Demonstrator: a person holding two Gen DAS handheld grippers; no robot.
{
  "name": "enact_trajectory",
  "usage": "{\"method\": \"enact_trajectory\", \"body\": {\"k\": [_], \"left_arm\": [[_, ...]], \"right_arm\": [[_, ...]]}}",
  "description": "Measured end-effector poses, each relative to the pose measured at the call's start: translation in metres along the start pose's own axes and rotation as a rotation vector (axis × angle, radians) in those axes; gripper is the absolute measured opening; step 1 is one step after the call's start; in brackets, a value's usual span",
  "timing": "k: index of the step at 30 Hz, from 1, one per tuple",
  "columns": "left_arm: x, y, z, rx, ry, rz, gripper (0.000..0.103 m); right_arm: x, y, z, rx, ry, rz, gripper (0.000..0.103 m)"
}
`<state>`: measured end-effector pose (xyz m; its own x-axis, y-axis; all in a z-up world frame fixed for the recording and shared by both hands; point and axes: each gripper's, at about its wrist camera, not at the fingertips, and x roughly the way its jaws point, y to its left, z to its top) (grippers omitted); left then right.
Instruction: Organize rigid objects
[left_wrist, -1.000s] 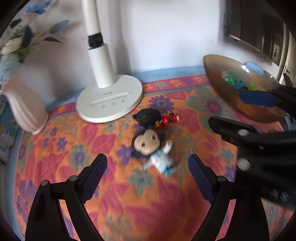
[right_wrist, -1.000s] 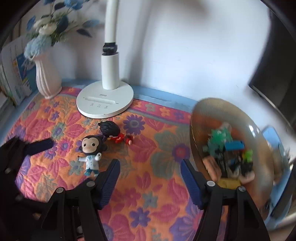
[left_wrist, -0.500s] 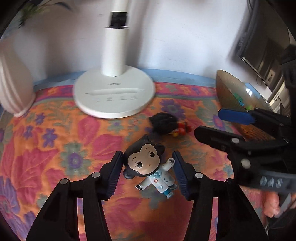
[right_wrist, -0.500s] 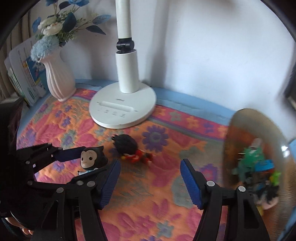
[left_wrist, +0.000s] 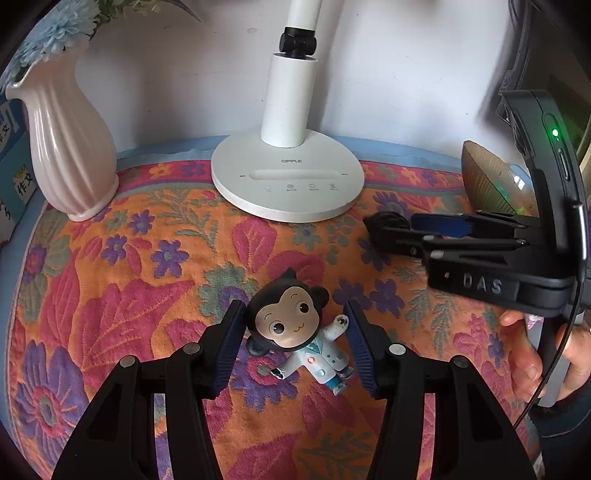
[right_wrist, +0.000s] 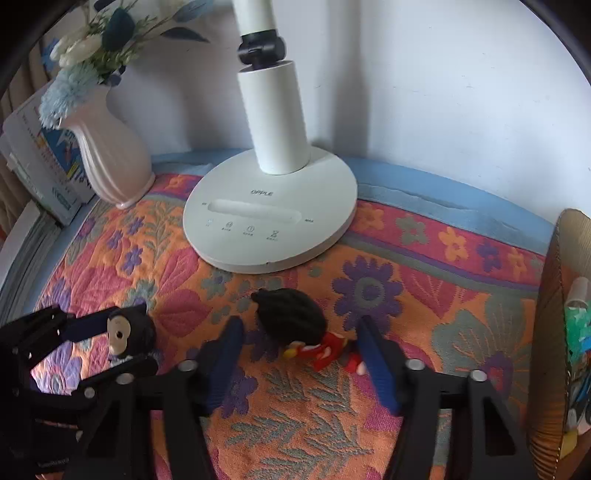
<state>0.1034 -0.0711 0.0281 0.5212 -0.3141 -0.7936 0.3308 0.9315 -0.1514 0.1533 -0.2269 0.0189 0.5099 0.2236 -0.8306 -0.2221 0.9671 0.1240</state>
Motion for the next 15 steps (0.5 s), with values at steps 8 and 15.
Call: {"method": "enact_trajectory", "body": {"k": [8, 15], "left_arm": [[-0.029, -0.008, -0.021, 0.012, -0.025, -0.010, 0.051], [-0.052, -0.016, -0.045, 0.035, -0.047, -0.022, 0.051]], "right_arm": [[-0.038, -0.001, -0.014, 0.025, -0.026, 0.015, 0.032], [-0.114, 0.013, -0.061, 0.013, -0.079, -0.035, 0.032]]}}
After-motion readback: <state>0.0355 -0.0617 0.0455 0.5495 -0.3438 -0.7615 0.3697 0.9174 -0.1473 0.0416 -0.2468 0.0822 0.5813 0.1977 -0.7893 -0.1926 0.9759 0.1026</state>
